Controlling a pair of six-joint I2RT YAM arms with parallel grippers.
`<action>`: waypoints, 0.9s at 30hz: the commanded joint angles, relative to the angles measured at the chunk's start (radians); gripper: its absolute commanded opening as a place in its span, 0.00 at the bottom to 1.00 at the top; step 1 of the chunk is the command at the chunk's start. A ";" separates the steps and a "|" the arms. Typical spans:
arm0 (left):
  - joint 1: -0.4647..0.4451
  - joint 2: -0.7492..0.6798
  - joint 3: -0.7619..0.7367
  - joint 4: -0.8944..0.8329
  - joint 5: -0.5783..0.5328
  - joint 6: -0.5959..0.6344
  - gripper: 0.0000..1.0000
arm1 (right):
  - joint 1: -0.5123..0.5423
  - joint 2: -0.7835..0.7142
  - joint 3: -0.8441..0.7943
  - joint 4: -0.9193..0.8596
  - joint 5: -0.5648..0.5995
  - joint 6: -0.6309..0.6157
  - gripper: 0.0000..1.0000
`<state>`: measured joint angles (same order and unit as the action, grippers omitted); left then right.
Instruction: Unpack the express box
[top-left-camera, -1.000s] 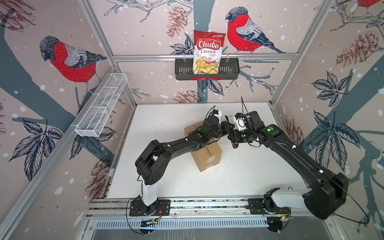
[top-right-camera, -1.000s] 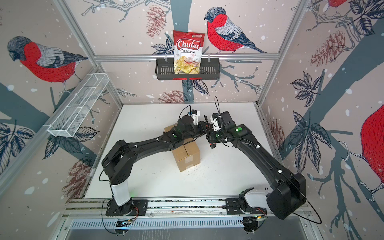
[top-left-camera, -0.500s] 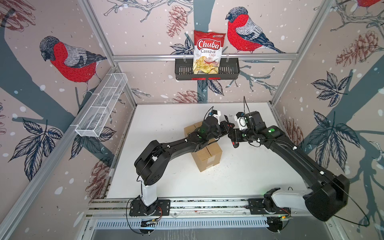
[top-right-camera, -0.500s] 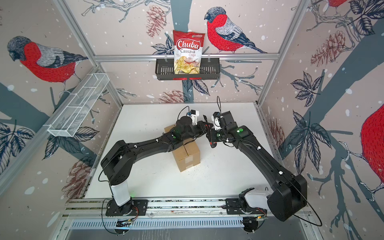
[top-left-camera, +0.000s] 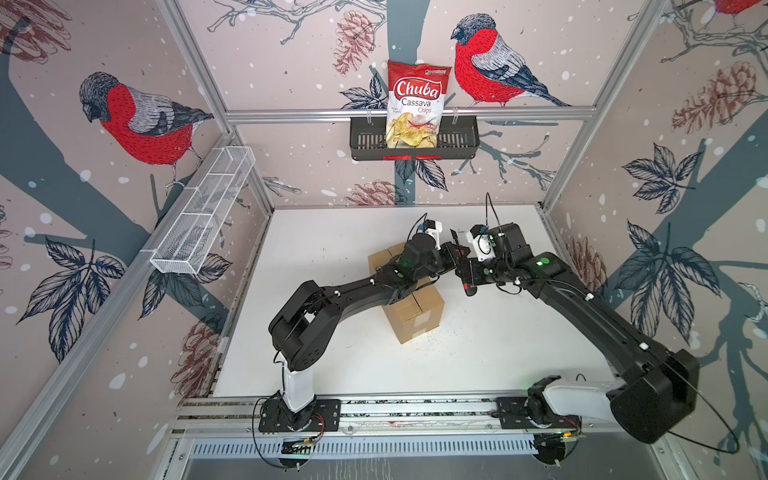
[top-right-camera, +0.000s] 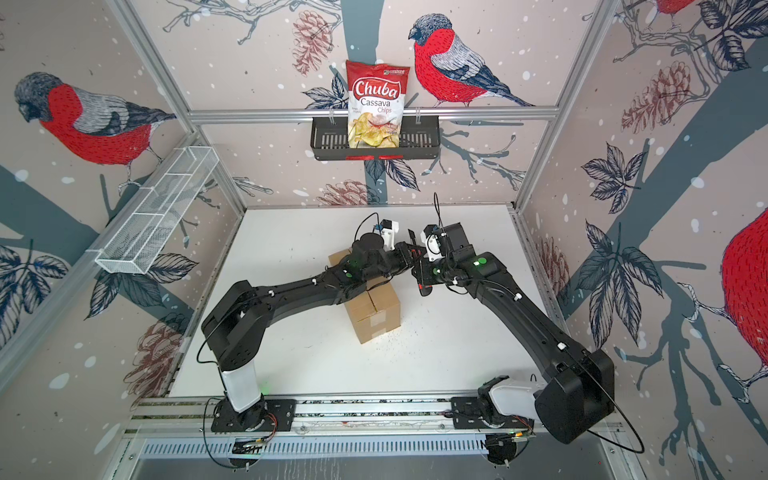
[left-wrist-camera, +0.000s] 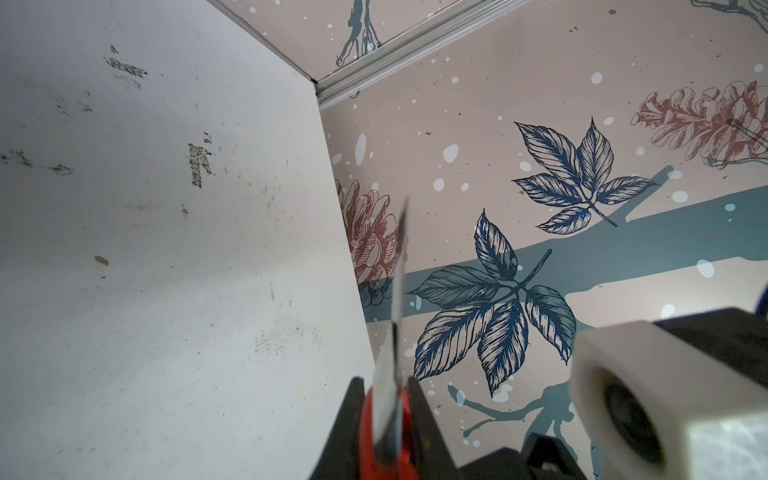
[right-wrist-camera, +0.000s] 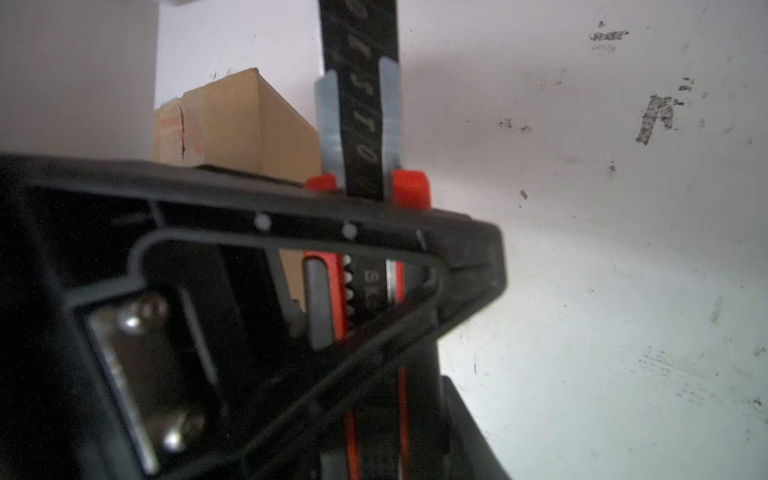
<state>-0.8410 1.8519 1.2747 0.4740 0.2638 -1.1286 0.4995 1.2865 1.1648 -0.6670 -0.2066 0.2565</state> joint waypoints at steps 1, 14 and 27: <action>-0.018 -0.003 -0.005 0.016 0.057 0.023 0.06 | -0.001 0.000 0.012 0.097 -0.019 0.006 0.13; -0.036 -0.034 0.017 -0.103 -0.005 0.119 0.32 | 0.015 -0.022 0.001 0.002 -0.007 0.011 0.08; -0.037 -0.029 0.023 -0.094 0.021 0.116 0.25 | 0.028 -0.005 0.013 0.009 -0.005 0.008 0.08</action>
<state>-0.8658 1.8240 1.2907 0.3687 0.2298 -1.0393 0.5217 1.2755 1.1656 -0.7387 -0.1879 0.2619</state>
